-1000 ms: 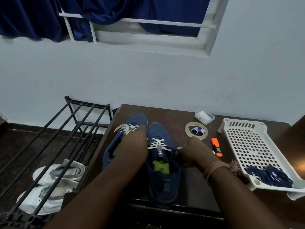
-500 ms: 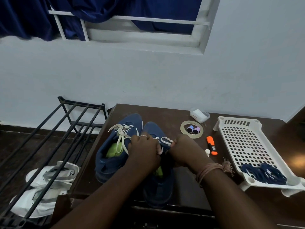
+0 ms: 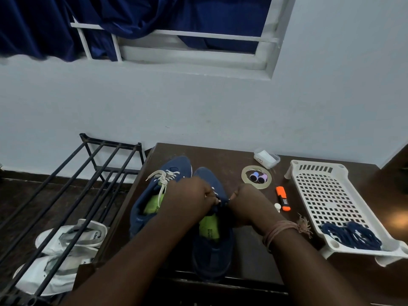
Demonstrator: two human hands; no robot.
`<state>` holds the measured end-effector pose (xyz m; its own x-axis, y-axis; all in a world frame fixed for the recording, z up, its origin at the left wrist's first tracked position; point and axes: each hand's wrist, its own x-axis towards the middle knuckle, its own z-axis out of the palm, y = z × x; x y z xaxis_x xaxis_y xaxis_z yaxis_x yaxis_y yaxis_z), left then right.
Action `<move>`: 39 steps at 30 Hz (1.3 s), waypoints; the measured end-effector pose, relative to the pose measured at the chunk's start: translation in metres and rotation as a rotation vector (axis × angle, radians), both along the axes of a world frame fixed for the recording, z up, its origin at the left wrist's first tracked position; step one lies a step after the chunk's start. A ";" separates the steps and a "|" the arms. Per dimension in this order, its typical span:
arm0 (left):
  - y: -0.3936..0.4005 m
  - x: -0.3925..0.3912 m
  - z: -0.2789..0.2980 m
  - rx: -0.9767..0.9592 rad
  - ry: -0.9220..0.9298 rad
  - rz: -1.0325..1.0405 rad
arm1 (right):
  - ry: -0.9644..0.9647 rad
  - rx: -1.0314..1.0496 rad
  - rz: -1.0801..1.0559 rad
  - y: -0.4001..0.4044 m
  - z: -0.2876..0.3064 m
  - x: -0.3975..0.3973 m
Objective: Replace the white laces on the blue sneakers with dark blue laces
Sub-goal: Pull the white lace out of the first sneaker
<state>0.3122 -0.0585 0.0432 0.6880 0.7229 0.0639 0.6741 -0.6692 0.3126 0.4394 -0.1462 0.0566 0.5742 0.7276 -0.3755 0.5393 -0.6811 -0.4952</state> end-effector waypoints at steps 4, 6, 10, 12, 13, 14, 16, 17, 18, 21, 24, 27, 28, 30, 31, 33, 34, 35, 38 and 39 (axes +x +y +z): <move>0.001 0.001 0.006 -0.156 -0.172 0.089 | -0.039 0.001 0.044 -0.003 0.005 -0.003; -0.002 0.002 0.026 -0.631 -0.631 0.202 | -0.054 0.014 0.034 -0.003 0.006 -0.004; 0.008 -0.006 0.047 -1.027 -1.052 0.224 | -0.045 -0.003 0.027 -0.002 0.005 -0.004; 0.009 -0.007 0.038 -0.768 -0.753 0.243 | -0.039 0.000 0.032 -0.002 0.005 -0.004; 0.010 -0.007 0.027 -0.572 -0.556 0.238 | -0.047 -0.005 0.040 -0.002 0.004 -0.004; 0.009 -0.006 0.016 -0.411 -0.403 0.196 | -0.064 -0.020 0.059 -0.002 0.004 -0.004; 0.003 -0.004 0.002 -0.259 -0.219 0.048 | -0.097 -0.017 0.102 -0.002 0.001 -0.002; -0.001 -0.003 -0.003 -0.176 -0.127 -0.011 | -0.104 -0.005 0.105 -0.002 0.001 -0.003; -0.004 -0.002 -0.008 -0.080 -0.041 -0.038 | -0.105 0.002 0.110 -0.002 0.001 -0.002; -0.007 0.003 -0.010 0.080 0.034 -0.001 | -0.102 -0.003 0.101 0.000 -0.001 -0.003; -0.006 0.007 0.003 -0.213 -0.343 0.057 | -0.074 0.026 0.042 -0.001 -0.003 -0.003; -0.008 0.004 0.028 -0.543 -0.798 0.095 | -0.075 -0.022 0.083 -0.001 0.001 -0.004; -0.009 0.003 0.035 -0.652 -0.898 0.115 | -0.073 -0.025 0.083 0.000 0.002 -0.004; -0.008 0.002 0.046 -0.889 -1.124 0.130 | -0.072 -0.014 0.079 -0.001 0.004 -0.005; -0.007 0.001 0.051 -1.004 -1.250 0.109 | -0.072 -0.004 0.069 -0.002 0.004 -0.005; -0.001 0.000 0.057 -1.090 -1.411 0.098 | -0.073 0.013 0.053 -0.003 0.006 -0.007; 0.001 -0.002 0.059 -1.081 -1.421 0.116 | -0.067 0.013 0.060 -0.004 0.006 -0.007; 0.003 -0.004 0.059 -1.076 -1.401 0.131 | -0.063 0.012 0.067 -0.003 0.006 -0.007; 0.002 -0.005 0.056 -1.186 -1.300 0.077 | -0.015 0.050 0.037 -0.002 0.002 -0.010; 0.001 -0.006 0.055 -1.240 -1.271 0.040 | -0.006 0.071 0.024 -0.001 -0.001 -0.012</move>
